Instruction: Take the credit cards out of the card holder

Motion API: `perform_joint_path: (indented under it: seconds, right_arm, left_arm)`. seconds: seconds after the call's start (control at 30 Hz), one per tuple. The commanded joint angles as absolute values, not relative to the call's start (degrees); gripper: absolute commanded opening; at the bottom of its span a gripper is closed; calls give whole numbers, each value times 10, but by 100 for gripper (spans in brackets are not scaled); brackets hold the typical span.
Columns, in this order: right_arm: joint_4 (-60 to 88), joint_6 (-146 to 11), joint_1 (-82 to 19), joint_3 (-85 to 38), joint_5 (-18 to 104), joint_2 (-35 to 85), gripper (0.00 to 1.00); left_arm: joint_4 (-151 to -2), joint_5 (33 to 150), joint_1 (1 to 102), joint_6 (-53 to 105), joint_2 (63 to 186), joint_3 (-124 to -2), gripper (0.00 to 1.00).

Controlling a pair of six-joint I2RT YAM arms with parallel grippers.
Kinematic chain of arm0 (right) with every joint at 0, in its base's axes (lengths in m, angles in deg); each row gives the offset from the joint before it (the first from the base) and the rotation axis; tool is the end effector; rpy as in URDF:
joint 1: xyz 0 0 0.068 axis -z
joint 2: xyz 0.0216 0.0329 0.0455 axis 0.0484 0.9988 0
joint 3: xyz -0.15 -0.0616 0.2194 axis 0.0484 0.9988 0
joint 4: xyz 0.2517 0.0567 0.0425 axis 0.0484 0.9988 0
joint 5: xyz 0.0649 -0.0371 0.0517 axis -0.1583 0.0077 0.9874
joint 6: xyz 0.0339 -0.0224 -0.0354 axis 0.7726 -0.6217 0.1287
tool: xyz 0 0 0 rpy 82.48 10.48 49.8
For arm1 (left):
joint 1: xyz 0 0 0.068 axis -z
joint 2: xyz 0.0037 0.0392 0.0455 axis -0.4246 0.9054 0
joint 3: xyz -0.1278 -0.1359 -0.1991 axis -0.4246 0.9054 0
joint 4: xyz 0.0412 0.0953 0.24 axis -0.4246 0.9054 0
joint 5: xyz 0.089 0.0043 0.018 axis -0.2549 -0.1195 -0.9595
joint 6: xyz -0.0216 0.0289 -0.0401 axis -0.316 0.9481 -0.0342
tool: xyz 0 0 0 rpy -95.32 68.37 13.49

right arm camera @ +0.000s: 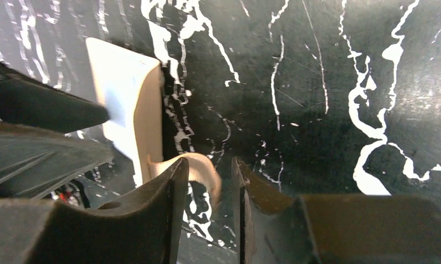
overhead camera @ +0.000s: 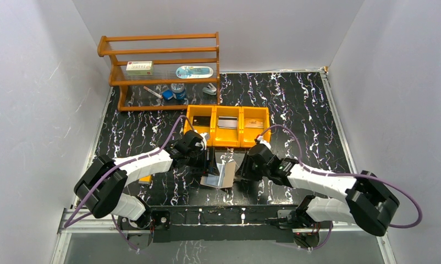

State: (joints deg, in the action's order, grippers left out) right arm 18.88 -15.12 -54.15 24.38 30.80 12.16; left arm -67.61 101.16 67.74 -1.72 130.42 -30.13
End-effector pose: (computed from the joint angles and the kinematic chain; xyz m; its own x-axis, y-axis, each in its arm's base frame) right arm 0.1417 0.1726 0.1659 -0.8681 0.2811 -0.4092 0.0043 0.8284 0.5601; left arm 0.1940 -0.1935 0.1738 -0.9336 0.0375 -0.3564 0.2589 0.7583 -0.5983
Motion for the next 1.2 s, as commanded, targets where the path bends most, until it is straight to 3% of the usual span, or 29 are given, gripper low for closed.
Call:
perform_joint_path:
  seconds: [0.0, 0.3, 0.57, 0.9, 1.17]
  right_arm:
    - [240, -156, -538, 195, 267, 63, 44]
    - [225, -184, -539, 146, 290, 16, 39]
    - [180, -192, -539, 117, 379, 145, 34]
    - [149, -198, -539, 158, 393, 239, 38]
    - [132, -205, -539, 161, 404, 282, 33]
  left_arm:
    - [-652, 1009, 683, -10, 1307, -299, 58]
    - [-652, 1008, 683, -11, 1306, -302, 58]
    - [-651, 1007, 683, -12, 1301, -299, 57]
    - [-650, 1003, 682, -14, 1294, -297, 60]
    - [-651, 1002, 683, -11, 1289, -298, 62]
